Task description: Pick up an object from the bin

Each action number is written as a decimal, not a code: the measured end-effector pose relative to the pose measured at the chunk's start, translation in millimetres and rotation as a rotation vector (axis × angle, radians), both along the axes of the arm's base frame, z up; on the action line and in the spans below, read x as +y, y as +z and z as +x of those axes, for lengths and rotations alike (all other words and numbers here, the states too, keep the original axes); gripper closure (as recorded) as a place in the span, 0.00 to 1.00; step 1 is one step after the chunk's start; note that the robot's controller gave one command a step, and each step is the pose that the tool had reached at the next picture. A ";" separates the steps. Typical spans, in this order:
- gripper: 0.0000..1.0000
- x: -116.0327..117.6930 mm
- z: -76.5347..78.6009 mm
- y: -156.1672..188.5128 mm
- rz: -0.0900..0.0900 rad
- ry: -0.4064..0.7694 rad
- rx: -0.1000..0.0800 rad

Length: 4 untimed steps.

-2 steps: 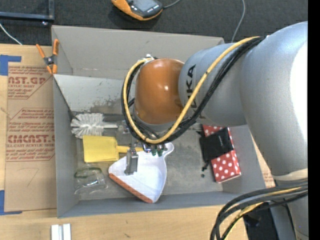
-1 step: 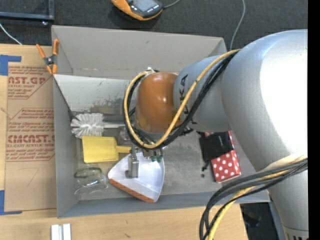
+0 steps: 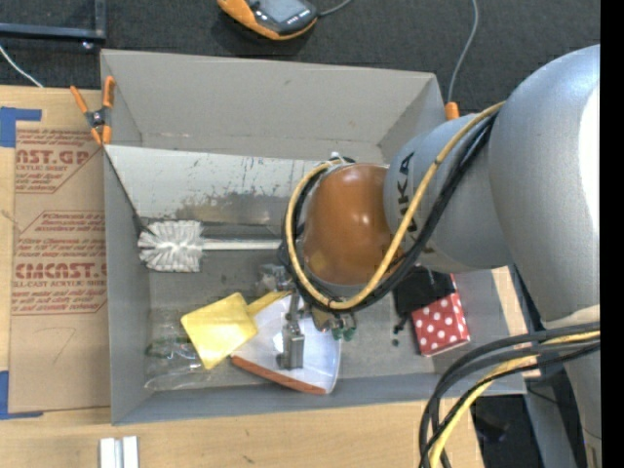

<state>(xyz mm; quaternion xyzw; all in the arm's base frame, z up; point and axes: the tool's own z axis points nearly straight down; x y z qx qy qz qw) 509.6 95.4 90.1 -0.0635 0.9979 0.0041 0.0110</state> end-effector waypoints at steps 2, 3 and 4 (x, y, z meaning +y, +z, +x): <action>1.00 57.8 7.8 -20.2 0.000 0.101 -0.003; 1.00 57.9 7.8 -20.2 0.000 0.101 -0.003; 1.00 84.2 2.0 -19.7 0.000 0.139 -0.007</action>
Offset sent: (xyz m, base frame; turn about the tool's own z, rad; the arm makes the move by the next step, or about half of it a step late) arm 0.0073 0.0570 -0.0201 -0.1007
